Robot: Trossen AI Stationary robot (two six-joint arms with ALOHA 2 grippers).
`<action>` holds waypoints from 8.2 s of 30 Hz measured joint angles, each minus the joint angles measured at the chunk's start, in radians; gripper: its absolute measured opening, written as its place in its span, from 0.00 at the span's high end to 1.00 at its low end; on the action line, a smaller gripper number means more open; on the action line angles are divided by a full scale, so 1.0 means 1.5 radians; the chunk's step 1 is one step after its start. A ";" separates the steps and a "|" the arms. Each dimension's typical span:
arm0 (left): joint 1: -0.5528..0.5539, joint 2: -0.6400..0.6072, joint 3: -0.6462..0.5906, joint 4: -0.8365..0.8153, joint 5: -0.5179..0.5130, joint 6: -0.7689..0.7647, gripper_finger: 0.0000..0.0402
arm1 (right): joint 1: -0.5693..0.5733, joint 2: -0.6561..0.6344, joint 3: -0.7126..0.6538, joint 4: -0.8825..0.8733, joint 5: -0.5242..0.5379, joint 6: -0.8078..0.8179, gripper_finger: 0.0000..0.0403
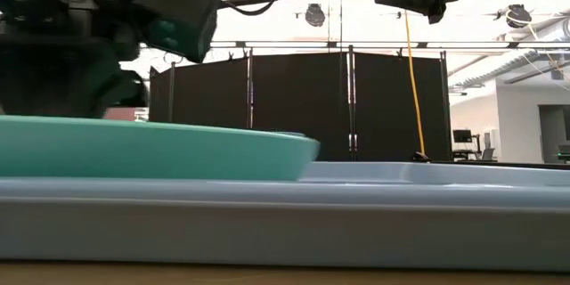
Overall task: Set up tray
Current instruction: Put the light blue plate on the blue serving tray, then put the blue bowl on top of the light blue plate, then put the yellow napkin to the right of the light blue plate on the blue serving tray
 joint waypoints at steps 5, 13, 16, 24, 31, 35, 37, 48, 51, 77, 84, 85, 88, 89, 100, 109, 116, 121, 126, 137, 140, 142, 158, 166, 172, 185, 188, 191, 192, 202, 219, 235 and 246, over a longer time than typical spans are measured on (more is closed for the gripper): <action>-0.008 -0.001 0.000 -0.014 0.006 -0.011 1.00 | 0.000 0.000 0.000 0.000 0.000 0.000 0.61; -0.009 -0.001 0.000 0.003 0.005 -0.010 1.00 | 0.000 0.000 0.001 0.000 0.000 0.000 0.61; -0.003 -0.009 -0.001 0.066 -0.005 0.008 0.97 | 0.000 0.001 0.001 0.000 0.000 0.000 0.61; -0.004 -0.124 0.001 0.178 -0.141 0.143 0.93 | -0.002 0.001 0.001 0.006 0.001 0.000 0.61; 0.010 -0.256 -0.004 0.157 -0.351 0.312 0.93 | -0.033 0.005 0.001 0.015 0.002 -0.001 0.61; 0.085 -0.351 -0.050 0.206 -0.361 0.398 0.93 | -0.042 0.009 0.001 0.015 0.001 0.000 0.61; 0.162 -0.402 -0.097 0.227 -0.302 0.415 0.92 | -0.042 0.009 0.001 0.012 0.001 0.000 0.61; 0.669 -0.516 -0.242 0.267 0.064 0.220 0.92 | -0.042 0.009 0.001 -0.012 0.009 -0.006 0.61; 0.739 -0.470 -0.228 0.278 0.113 0.206 0.92 | -0.042 0.009 0.001 -0.010 0.019 -0.019 0.61; 0.816 -0.141 0.048 -0.029 0.056 0.266 0.59 | -0.042 0.009 0.001 -0.011 0.019 -0.035 0.61; 0.807 -0.094 0.048 -0.024 0.054 0.260 0.59 | -0.042 0.009 0.001 -0.011 0.018 -0.035 0.61; 0.806 -0.089 0.048 -0.022 0.052 0.256 0.59 | -0.042 0.009 0.001 -0.011 0.018 -0.035 0.61; 0.806 -0.075 0.048 -0.022 0.044 0.254 0.59 | -0.042 0.009 0.001 -0.010 0.018 -0.035 0.61; 0.806 -0.073 0.048 -0.022 0.038 0.253 0.59 | -0.042 0.009 0.001 -0.008 0.018 -0.035 0.61; 0.797 -0.066 0.047 0.040 0.023 0.228 0.59 | -0.042 0.009 0.001 -0.005 0.018 -0.035 0.61; 0.796 -0.041 0.047 0.036 0.040 0.209 0.59 | -0.042 0.009 0.001 -0.005 0.018 -0.035 0.61; 0.796 -0.030 0.047 0.039 0.040 0.223 0.68 | -0.042 0.009 0.001 -0.006 0.018 -0.035 0.61; 0.786 -0.043 0.047 0.039 0.045 0.261 0.96 | -0.042 0.009 0.001 -0.006 0.018 -0.035 0.61; 0.764 -0.078 0.047 0.035 0.043 0.282 0.98 | -0.042 0.009 0.001 -0.006 0.018 -0.035 0.61; 0.539 -0.312 0.047 -0.125 0.006 0.278 0.98 | -0.042 0.008 0.001 -0.006 0.018 -0.037 0.61; 0.423 -0.366 0.047 -0.159 -0.031 0.205 0.98 | -0.042 0.008 0.001 -0.006 0.018 -0.036 0.61; 0.340 -0.382 0.048 -0.170 -0.045 0.144 0.98 | -0.042 0.008 0.001 -0.006 0.018 -0.036 0.61; 0.044 -0.233 0.047 -0.256 -0.111 -0.193 0.98 | -0.040 0.008 0.001 -0.006 0.018 -0.013 0.61; 0.044 -0.153 0.046 -0.307 -0.077 -0.205 0.98 | -0.040 0.008 0.001 -0.005 0.016 -0.005 0.61; 0.044 -0.128 0.047 -0.310 -0.064 -0.200 0.98 | -0.040 0.008 0.001 -0.005 0.015 -0.002 0.61; 0.044 -0.125 0.047 -0.321 -0.089 -0.196 0.97 | -0.040 0.008 0.001 -0.007 0.015 -0.002 0.61; 0.044 -0.125 0.047 -0.321 -0.099 -0.198 0.96 | -0.040 0.008 0.001 -0.007 0.015 -0.002 0.61; 0.044 -0.125 0.047 -0.321 -0.100 -0.198 0.92 | -0.040 0.008 0.001 -0.007 0.015 -0.002 0.61; 0.044 -0.125 0.047 -0.321 -0.102 -0.199 0.91 | -0.040 0.008 0.001 -0.007 0.015 -0.002 0.61; 0.044 -0.125 0.047 -0.322 -0.112 -0.203 0.79 | -0.040 0.008 0.001 -0.015 0.015 -0.002 0.61; 0.035 -0.262 0.047 -0.304 -0.320 -0.152 0.78 | -0.040 0.005 0.001 -0.017 0.015 -0.018 0.61; 0.027 -0.468 -0.089 -0.085 -0.682 0.124 0.78 | -0.040 -0.175 0.001 -0.354 0.015 0.180 0.61; 0.135 -0.701 -0.407 0.349 -0.453 0.321 0.78 | -0.051 -0.239 0.001 -0.613 0.033 0.422 0.61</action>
